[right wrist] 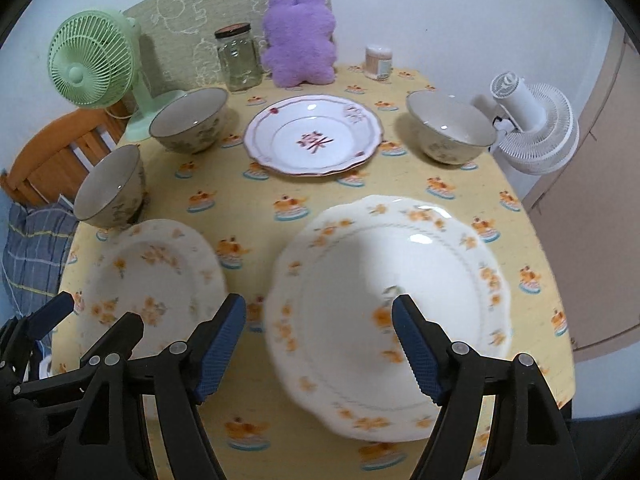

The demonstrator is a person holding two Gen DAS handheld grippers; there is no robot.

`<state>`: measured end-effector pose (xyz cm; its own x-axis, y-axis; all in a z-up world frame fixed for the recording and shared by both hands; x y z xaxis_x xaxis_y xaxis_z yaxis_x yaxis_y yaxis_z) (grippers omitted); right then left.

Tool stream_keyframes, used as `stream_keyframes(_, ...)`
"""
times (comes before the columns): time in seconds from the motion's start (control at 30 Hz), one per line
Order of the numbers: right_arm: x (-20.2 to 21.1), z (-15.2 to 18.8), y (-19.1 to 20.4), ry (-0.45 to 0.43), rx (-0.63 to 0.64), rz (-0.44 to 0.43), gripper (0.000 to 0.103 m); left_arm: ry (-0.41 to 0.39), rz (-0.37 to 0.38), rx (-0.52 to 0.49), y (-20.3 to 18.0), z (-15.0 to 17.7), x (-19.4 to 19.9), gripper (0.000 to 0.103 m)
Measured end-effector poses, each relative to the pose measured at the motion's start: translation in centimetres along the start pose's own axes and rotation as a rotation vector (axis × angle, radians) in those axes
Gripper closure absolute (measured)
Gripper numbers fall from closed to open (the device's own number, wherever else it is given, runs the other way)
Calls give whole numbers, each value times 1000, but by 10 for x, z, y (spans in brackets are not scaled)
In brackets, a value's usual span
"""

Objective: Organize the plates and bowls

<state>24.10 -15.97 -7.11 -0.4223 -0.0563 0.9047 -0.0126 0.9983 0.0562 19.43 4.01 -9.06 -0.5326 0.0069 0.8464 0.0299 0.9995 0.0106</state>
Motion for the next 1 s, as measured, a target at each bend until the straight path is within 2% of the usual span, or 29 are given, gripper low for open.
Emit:
stream_keyframes(0.17, -11, 2, 30, 12, -28, -35, 25, 32, 9, -1, 29, 2, -14, 12)
stream_keyframes(0.5, -48, 2, 80, 54, -3, -50, 25, 71, -9, -12, 69, 6, -44, 15)
stream_keyframes(0.67, -66, 6, 90, 89, -1, -45, 25, 132, -5, 22, 85, 13, -65, 22)
stream_keyframes(0.87, -86, 10, 92, 126, -4, -19, 25, 165, 3, 23, 88, 20, -80, 29)
stream_keyframes(0.93, -90, 10, 93, 131, -3, -15, 27, 161, 19, 24, 86, 18, -83, 30)
stream_keyframes(1.0, -96, 10, 95, 148, 4, -15, 35, 161, 31, 17, 84, 16, -84, 32)
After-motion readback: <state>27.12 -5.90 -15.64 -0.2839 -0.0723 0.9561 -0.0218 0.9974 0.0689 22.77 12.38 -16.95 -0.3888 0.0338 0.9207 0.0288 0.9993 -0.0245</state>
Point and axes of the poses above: each gripper's, at about its wrist camera, not at the fingertips, and x roughly against the way its jaws point, y to its left, z to its underside, the point moved 6 cm from there along -x, roughly the way its jaws point, and after that the axes turned 2 degrees about -z, right-handed, at the moved point
